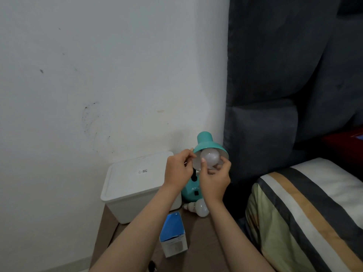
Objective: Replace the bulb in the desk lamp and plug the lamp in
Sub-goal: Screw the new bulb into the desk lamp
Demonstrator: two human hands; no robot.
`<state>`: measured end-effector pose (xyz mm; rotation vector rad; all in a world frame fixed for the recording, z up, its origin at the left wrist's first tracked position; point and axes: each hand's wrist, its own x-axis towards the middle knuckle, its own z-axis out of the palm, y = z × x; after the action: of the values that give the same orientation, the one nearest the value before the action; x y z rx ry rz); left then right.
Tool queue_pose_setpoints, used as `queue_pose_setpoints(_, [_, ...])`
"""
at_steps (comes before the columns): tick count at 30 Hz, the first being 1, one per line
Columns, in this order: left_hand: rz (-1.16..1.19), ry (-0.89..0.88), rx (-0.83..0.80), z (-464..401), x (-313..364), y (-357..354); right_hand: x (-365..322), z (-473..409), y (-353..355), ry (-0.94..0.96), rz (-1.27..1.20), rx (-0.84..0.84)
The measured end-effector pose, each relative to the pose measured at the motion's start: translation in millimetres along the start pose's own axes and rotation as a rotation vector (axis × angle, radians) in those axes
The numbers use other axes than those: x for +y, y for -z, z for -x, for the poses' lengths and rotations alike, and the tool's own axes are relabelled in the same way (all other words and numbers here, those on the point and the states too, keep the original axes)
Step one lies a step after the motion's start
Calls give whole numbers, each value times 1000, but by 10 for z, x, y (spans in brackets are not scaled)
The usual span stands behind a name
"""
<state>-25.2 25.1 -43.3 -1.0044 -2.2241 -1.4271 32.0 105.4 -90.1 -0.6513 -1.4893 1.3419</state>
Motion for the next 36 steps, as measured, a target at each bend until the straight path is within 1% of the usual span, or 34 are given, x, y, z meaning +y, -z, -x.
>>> queue_pose_setpoints(3, [-3, -7, 1, 3, 5, 3, -22, -1, -6, -8, 0, -7])
queue_pose_setpoints(6, [5, -6, 1, 11, 12, -3, -42, 8, 0, 67, 12, 16])
queue_pose_setpoints(9, [4, -4, 0, 6, 17, 2, -16, 6, 4, 122, 41, 3])
queue_pose_setpoints(15, [0, -5, 2, 1, 17, 12, -61, -26, 22, 46, -3, -6])
queue_pose_setpoints(20, [7, 1, 1, 11, 18, -10, 0, 6, 41, 142, 62, -28])
queue_pose_setpoints(25, [6, 19, -4, -1, 0, -8, 11, -11, 25, 40, -3, -27])
queue_pose_setpoints(29, [6, -3, -2, 6, 8, -14, -8, 36, 25, 8, 8, -35])
queue_pose_setpoints(33, [-2, 1, -4, 12, 2, -3, 28, 45, 30, 122, 74, -19])
queue_pose_setpoints(36, [0, 13, -6, 4, 16, 1, 23, 19, 28, 149, 103, -44])
